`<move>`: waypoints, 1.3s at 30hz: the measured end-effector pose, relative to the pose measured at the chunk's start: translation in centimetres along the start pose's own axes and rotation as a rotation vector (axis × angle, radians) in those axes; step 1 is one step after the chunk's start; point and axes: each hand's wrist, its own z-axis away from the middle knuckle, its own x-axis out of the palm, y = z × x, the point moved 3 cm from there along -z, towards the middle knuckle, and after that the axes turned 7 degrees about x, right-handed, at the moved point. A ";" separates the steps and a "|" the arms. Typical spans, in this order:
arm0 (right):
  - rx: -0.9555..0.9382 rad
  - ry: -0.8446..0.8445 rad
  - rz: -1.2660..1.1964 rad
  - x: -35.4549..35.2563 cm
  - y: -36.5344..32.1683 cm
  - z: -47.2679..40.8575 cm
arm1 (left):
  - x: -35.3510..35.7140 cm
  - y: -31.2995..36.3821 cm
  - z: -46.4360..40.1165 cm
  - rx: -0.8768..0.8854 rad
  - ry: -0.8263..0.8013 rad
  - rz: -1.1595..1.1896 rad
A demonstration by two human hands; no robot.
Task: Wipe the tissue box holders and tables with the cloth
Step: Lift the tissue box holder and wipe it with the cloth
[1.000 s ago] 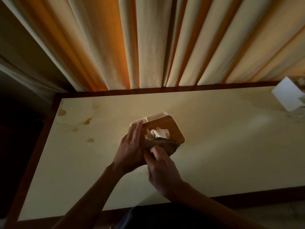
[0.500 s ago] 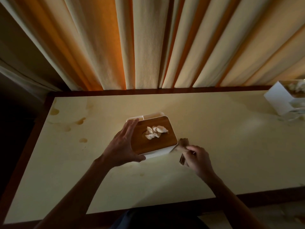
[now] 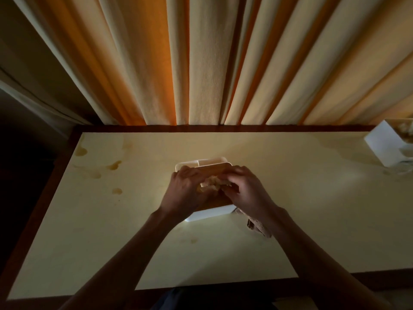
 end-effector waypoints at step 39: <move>0.358 0.210 -0.337 1.1 1.5 4.4 | -1.5 -3.0 6.6 -1.081 0.554 1.105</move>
